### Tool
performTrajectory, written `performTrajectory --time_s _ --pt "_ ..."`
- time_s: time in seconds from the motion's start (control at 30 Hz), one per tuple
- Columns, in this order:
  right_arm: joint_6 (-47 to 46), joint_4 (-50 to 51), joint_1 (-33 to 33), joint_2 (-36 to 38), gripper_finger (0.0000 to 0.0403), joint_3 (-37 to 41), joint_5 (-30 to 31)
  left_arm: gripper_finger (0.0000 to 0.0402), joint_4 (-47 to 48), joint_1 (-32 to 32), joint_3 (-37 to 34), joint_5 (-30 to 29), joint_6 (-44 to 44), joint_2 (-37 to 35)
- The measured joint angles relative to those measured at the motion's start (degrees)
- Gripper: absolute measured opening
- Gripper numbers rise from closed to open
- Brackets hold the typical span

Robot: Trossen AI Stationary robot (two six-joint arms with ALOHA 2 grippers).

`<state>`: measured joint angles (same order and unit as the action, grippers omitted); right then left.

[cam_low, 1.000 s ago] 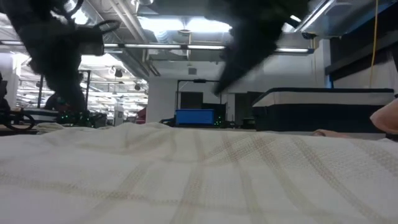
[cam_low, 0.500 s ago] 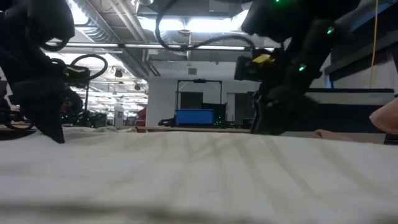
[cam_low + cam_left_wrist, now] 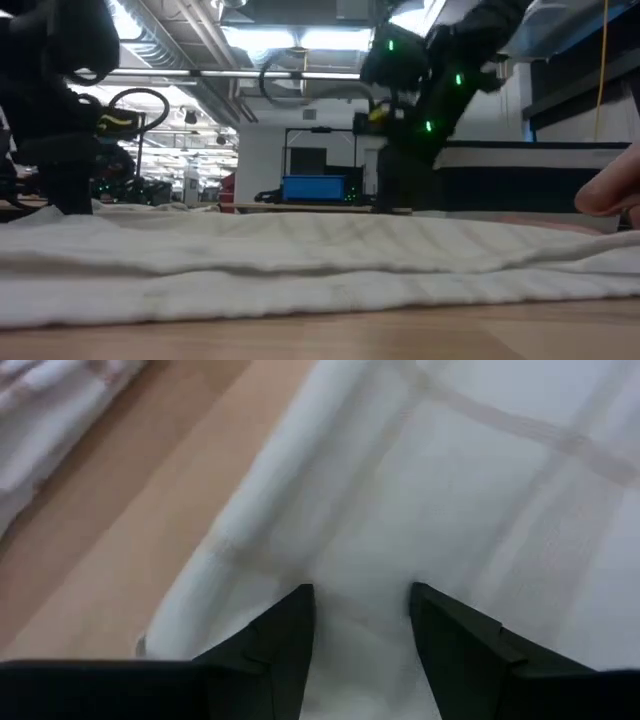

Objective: Fold towel
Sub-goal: Fold the white towel on the table

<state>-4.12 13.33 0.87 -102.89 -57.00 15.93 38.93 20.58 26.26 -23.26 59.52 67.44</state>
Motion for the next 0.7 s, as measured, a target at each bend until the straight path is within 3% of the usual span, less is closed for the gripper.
performTrajectory --time_s 0.17,0.33,0.53,0.7 --pt "-1.8 6.5 -2.2 7.2 0.0145 -3.1 -6.2 0.0159 -2.1 1.8 5.7 0.0 -5.4 -4.5" --pt "-3.4 10.9 -9.6 13.2 0.0145 -3.3 -13.0 0.0159 -9.7 6.2 7.6 -0.5 -8.5 -5.7" --pt "-9.2 21.6 -17.6 12.5 0.0145 -2.9 -5.4 0.0159 -15.0 11.4 4.1 -0.7 -4.1 0.0" --pt "-14.6 22.0 -20.0 12.0 0.0145 2.9 -3.6 0.0159 -15.6 15.2 0.4 -0.9 3.1 6.1"
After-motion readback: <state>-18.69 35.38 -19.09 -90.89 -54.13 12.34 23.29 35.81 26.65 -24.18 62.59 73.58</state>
